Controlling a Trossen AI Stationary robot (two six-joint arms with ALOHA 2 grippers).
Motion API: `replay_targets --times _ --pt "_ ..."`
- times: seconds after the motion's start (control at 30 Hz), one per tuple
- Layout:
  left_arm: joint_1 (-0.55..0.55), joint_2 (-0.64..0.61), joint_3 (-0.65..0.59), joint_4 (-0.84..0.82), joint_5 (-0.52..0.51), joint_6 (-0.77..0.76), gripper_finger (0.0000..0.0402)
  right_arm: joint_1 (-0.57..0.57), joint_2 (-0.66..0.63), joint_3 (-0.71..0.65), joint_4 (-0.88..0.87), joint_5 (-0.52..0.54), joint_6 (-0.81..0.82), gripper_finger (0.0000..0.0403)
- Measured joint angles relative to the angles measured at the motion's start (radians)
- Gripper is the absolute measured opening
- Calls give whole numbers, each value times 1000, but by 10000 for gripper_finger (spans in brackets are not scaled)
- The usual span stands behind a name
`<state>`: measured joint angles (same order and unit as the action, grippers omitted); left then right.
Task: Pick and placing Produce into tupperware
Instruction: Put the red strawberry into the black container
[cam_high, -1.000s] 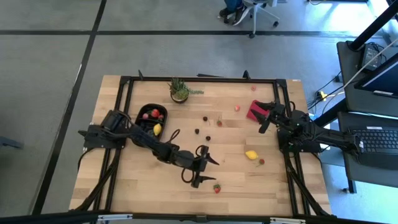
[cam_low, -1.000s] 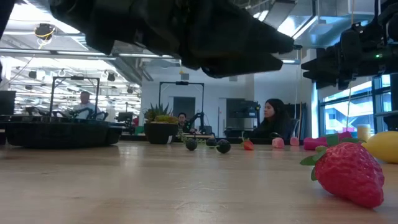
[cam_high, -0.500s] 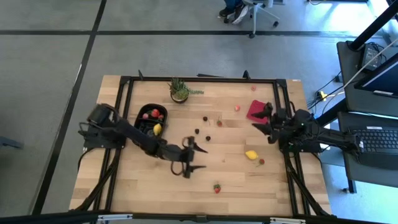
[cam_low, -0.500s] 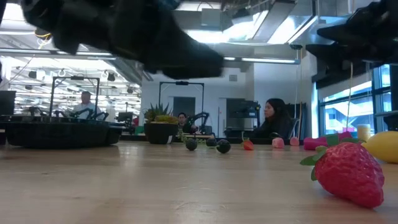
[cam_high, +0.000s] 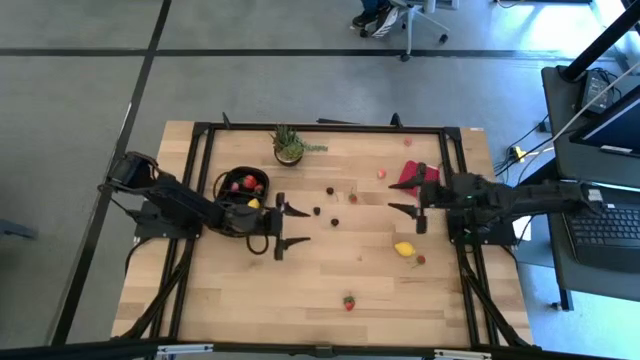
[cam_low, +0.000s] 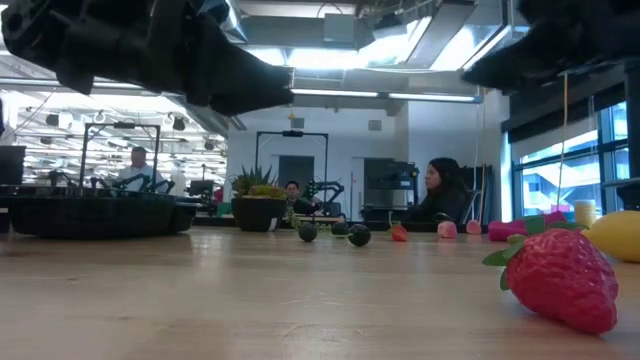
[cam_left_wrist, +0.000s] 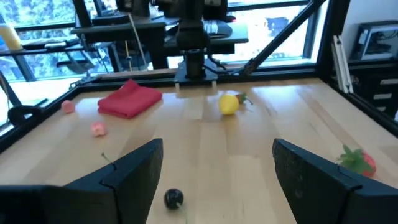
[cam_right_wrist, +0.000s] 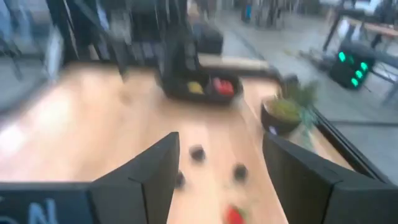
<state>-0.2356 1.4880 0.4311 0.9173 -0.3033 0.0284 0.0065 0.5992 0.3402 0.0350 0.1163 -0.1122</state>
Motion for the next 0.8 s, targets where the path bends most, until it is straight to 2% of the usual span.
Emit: replay_targets --times 0.1,0.27,0.37,0.5,0.67,0.8 --pt "-6 -6 -8 -7 1 0 294 18 149 64 -53 12 -13 232" --pt "-34 -6 -7 -21 2 0 294 68 342 131 -54 -52 -2 232" --pt "-51 -6 -7 -22 2 0 294 93 422 151 6 -58 5 232" --pt "-69 -6 -7 -29 1 0 294 120 503 164 118 -64 107 232" --pt "-80 -6 -7 -48 2 1 294 246 621 194 120 -65 17 232" --pt "-78 -6 -7 -77 1 4 294 339 735 298 61 -47 4 232"
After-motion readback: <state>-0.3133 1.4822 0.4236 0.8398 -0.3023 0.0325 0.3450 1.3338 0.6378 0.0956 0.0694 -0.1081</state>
